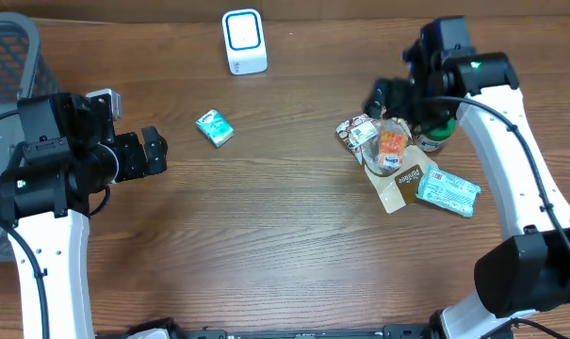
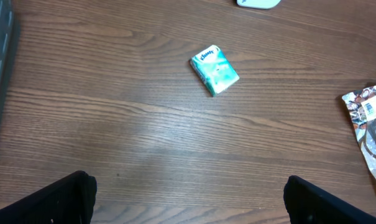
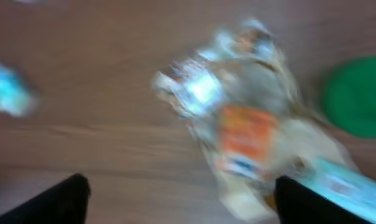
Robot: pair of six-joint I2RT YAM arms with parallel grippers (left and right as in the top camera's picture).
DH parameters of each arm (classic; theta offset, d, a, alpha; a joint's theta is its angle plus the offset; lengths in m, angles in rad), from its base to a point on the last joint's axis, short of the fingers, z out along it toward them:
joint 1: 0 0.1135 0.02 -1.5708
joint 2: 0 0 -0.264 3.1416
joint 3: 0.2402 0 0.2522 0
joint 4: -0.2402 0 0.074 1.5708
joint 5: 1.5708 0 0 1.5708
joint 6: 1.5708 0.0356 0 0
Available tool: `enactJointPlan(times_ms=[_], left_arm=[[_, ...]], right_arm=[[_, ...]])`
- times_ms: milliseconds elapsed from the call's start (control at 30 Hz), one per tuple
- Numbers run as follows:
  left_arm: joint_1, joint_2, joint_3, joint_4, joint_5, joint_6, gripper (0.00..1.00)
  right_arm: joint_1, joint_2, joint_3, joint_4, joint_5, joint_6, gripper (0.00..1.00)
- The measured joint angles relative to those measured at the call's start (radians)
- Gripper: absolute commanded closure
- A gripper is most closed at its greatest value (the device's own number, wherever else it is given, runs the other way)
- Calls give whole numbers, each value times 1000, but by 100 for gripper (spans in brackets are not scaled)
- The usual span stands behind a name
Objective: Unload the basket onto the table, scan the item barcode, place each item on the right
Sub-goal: 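Reach the right gripper left and grasp the mint Kleenex pack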
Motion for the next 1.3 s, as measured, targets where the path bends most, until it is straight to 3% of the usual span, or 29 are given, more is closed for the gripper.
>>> enactJointPlan(times_ms=[200, 233, 333, 567, 800, 1000, 1300], left_arm=[[0, 0, 0, 0, 0, 0, 0], [0, 0, 0, 0, 0, 0, 0], [0, 0, 0, 0, 0, 0, 1], [0, 0, 0, 0, 0, 0, 1], [0, 0, 0, 0, 0, 0, 0], [0, 0, 0, 0, 0, 0, 0], [0, 0, 0, 0, 0, 0, 0]], right_arm=[[47, 16, -3, 254, -261, 9, 0], [72, 24, -11, 314, -288, 22, 2], [143, 52, -32, 447, -323, 45, 21], [340, 242, -47, 711, -335, 116, 23], [406, 485, 68, 707, -341, 153, 28], [440, 560, 130, 696, -224, 143, 49], [533, 608, 133, 788, -26, 132, 50]])
